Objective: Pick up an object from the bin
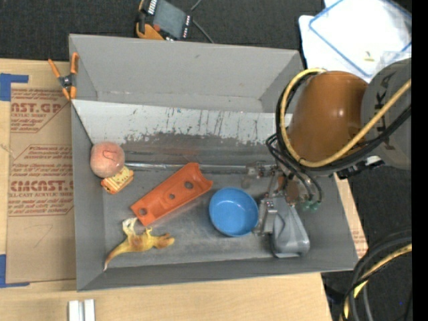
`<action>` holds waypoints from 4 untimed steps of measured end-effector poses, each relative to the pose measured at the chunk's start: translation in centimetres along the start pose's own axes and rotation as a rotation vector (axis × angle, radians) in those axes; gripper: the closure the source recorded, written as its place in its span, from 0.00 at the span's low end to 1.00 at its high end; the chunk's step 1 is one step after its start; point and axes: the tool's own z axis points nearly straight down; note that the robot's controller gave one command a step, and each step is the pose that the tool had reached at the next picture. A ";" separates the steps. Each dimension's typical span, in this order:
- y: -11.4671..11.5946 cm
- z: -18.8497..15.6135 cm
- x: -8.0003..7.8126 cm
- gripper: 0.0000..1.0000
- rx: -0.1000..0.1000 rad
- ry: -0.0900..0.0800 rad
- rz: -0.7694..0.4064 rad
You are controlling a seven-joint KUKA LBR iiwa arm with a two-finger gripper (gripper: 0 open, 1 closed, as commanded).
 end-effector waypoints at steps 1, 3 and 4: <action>0.0 -0.4 -0.2 0.00 0.000 -0.009 0.000; 2.1 6.7 -4.7 0.00 -0.002 -0.025 0.107; 1.9 10.8 -0.5 0.00 -0.002 -0.007 0.200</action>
Offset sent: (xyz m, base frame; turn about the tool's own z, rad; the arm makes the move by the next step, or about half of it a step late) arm 0.0534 0.0035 -0.1362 0.0431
